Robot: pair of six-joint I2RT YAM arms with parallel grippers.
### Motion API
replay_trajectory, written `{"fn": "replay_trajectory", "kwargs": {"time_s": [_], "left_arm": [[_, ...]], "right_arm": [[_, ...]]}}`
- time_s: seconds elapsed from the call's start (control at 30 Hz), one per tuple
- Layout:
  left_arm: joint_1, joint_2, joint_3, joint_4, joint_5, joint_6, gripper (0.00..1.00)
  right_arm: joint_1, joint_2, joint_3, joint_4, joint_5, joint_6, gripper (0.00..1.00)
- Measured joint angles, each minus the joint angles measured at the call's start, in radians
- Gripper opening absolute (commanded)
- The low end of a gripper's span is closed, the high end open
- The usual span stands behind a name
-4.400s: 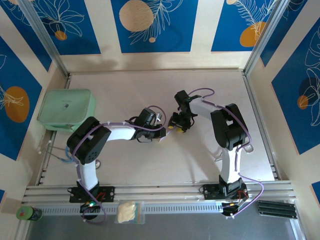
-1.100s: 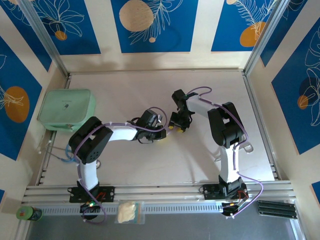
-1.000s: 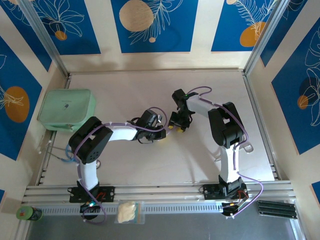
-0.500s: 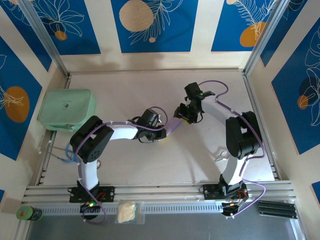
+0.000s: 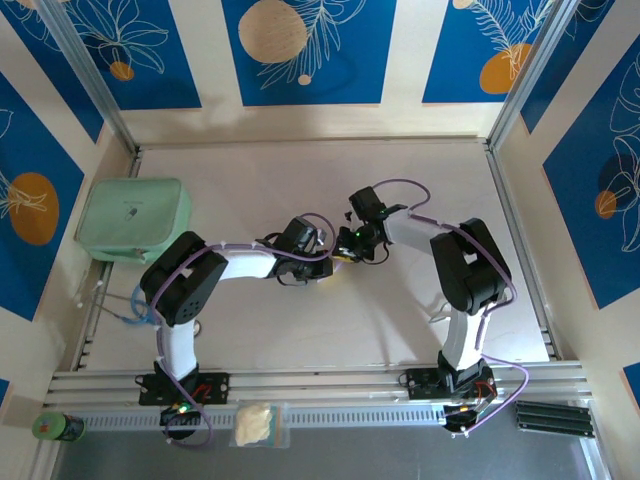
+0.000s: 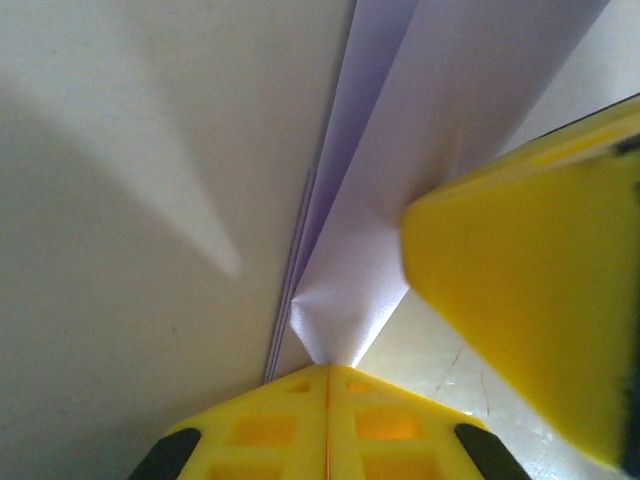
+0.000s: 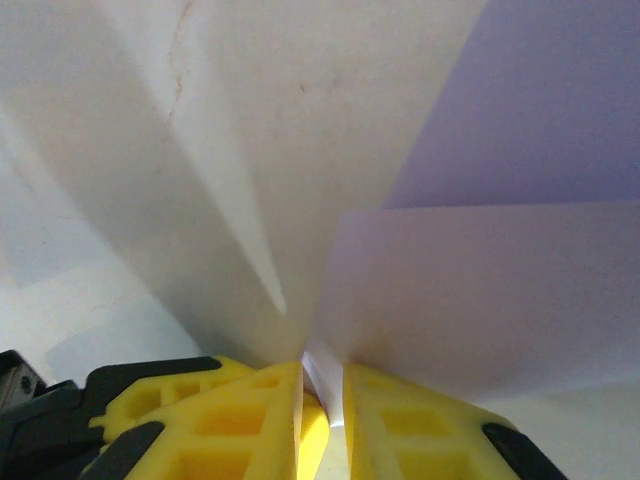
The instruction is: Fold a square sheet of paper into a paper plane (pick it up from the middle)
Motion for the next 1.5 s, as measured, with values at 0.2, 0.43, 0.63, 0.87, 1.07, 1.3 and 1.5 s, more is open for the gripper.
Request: {"fn": "replay_trajectory", "kwargs": {"time_s": [0.2,0.43,0.63,0.87,1.07,1.3,1.5], "left_arm": [[0.000,0.000,0.000,0.000,0.000,0.000,0.09],[0.000,0.000,0.000,0.000,0.000,0.000,0.08],[0.000,0.000,0.000,0.000,0.000,0.000,0.08],[0.000,-0.002,0.000,0.001,0.001,0.000,0.09],[0.000,-0.027,-0.003,0.001,0.018,-0.002,0.13],[0.000,-0.040,0.020,-0.012,0.027,0.005,0.11],[0.002,-0.023,0.038,-0.035,0.026,0.030,0.09]], "right_arm": [[-0.004,0.031,-0.001,0.028,0.005,0.000,0.18],[-0.015,0.034,-0.018,0.050,0.005,0.000,0.18],[-0.017,0.034,-0.023,0.056,0.004,0.000,0.18],[-0.026,0.033,-0.060,0.109,-0.020,-0.012,0.16],[-0.036,0.032,-0.090,0.167,-0.065,-0.042,0.15],[-0.036,0.042,-0.093,0.200,-0.080,-0.058,0.13],[-0.039,0.047,-0.093,0.207,-0.092,-0.061,0.12]]}}
